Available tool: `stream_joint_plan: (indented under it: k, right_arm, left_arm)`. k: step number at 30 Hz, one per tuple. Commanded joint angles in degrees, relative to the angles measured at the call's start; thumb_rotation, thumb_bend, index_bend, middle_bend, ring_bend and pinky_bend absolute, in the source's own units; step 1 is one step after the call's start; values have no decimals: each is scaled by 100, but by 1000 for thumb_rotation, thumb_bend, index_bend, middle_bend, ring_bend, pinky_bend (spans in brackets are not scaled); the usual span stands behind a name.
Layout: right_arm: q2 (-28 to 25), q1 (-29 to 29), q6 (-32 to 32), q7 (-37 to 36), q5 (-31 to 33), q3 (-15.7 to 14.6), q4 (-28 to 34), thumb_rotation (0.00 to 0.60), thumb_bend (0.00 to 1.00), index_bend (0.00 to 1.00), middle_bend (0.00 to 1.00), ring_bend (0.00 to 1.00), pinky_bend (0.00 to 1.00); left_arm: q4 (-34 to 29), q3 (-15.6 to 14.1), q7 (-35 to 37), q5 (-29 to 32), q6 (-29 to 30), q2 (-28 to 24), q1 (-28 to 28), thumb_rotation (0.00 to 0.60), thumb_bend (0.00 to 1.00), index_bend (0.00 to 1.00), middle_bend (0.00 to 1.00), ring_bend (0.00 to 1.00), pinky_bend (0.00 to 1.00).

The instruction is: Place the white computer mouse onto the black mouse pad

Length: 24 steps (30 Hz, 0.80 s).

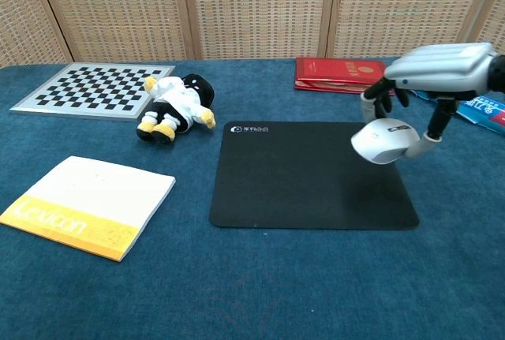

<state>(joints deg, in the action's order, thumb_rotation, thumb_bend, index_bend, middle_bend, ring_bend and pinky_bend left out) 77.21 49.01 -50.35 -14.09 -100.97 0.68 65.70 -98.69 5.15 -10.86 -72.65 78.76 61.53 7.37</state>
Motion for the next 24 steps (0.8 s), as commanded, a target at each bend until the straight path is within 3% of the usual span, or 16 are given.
stream_joint_plan:
  k: [1,7,15,24]
  right_arm:
    - [14,699,138,-154,-759,-315,-38,600,966,493,568,405,442]
    - [236,1261,-42,-632,-1445,-707,-524,600,1000,502,572,405,442]
    - [1008,1962,-579,-1241,-2327,-1420,-2286,600,1000,518,581,405,442]
    - [1629,2245,-1269,-1740,-2508,-1745,-3552,600,1000,529,585,407,442]
  left_arm:
    - [24,26,-81,78,-15,53,26,600,29,0,0,0,0]
    - [91,85,-241,270,-27,137,59,600,30,0,0,0,0]
    - [253,238,-508,769,-184,279,183,600,30,0,0,0,0]
    - [338,264,-748,996,-304,397,299,600,30,0,0,0,0]
